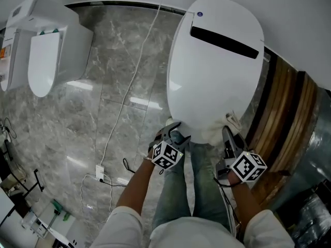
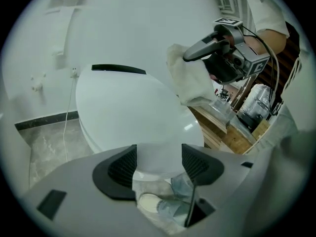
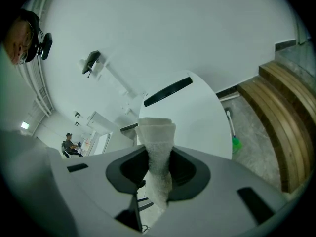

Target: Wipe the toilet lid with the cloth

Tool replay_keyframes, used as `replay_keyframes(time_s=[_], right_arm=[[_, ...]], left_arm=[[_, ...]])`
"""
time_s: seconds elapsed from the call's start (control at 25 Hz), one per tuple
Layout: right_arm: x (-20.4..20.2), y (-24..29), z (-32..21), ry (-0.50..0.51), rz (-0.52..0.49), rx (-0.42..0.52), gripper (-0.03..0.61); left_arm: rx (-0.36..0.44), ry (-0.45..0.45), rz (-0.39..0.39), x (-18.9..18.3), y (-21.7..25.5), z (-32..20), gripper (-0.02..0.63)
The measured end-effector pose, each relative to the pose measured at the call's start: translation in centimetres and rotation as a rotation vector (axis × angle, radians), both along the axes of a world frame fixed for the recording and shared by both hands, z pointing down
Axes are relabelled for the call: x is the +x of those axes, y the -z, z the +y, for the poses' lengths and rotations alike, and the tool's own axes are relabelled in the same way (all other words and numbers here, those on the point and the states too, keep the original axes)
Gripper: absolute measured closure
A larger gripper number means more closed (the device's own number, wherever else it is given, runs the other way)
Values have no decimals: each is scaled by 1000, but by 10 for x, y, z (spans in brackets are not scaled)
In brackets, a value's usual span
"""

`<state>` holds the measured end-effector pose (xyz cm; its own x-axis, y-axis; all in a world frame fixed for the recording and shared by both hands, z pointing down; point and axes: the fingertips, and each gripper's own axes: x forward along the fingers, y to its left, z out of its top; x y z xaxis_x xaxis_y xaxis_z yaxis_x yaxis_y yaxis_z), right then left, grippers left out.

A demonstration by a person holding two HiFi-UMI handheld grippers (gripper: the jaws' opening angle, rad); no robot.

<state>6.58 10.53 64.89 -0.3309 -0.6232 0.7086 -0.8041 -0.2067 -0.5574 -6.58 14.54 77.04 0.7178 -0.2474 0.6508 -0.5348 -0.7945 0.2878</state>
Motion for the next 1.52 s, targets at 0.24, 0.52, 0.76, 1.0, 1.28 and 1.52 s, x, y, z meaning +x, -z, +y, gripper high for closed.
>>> replay_keyframes(time_s=[0.24,0.52,0.76,1.0,1.28,1.52], right_arm=[[-6,3,-29,-10,-4,9,477],[-65,5,-148,105,-119,99,476],[-123,-27,-246,213,-180,92,477],[-125,-79,-286,266,-49,12,476],[-78,-79,-273,358,13,22,476],[34,-79,-247,299,83,-25,476]], left_arm=[[-227,164,65,1,30,-28,335],[-18,655,150,-37,125,-213,601],[38,754,33,-67,120,-276,601],[-6,841,32,-65,103,-273,600],[-38,767,63,-2,95,-251,600],[-55,699,104,52,92,-243,601]])
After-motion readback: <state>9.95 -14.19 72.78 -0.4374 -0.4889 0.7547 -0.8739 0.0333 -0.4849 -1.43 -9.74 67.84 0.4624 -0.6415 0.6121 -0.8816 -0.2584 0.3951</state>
